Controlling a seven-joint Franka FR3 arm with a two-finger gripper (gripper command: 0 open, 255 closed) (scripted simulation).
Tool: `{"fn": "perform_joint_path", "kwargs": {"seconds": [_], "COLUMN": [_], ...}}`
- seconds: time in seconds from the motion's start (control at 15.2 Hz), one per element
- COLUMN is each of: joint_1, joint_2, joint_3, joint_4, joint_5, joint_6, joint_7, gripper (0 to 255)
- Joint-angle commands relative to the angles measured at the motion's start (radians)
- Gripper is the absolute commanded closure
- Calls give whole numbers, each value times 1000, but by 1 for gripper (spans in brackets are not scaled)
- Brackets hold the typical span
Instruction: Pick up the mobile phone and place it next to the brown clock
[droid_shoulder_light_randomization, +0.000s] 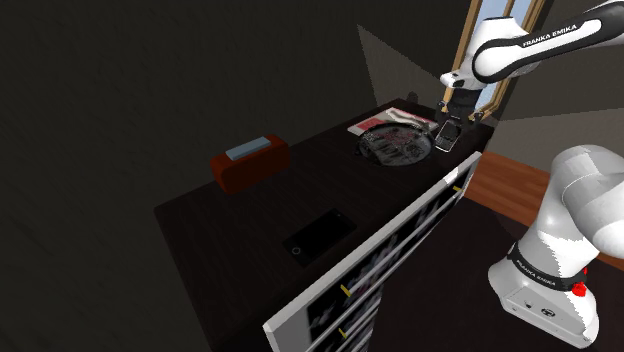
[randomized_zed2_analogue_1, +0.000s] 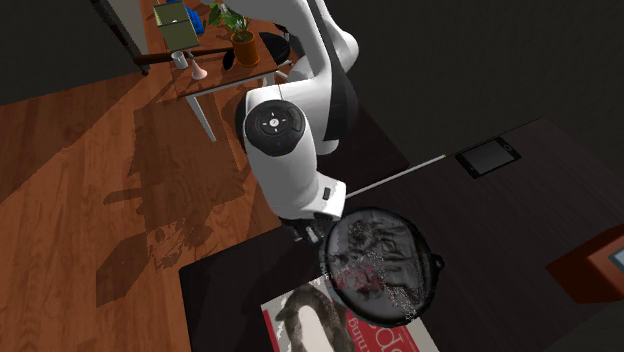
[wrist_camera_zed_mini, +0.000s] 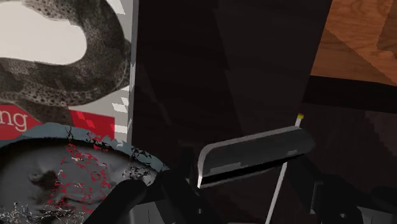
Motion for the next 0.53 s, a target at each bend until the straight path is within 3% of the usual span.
{"fn": "perform_joint_path", "kwargs": {"seconds": [0.0, 0.46], "joint_1": [-9, -29], "joint_2": [-16, -57], "joint_3": [21, 84], "joint_4": [18, 77], "joint_5": [3, 17], "joint_6": [-35, -139], "joint_7": [1, 7], "gripper": [255, 255]}}
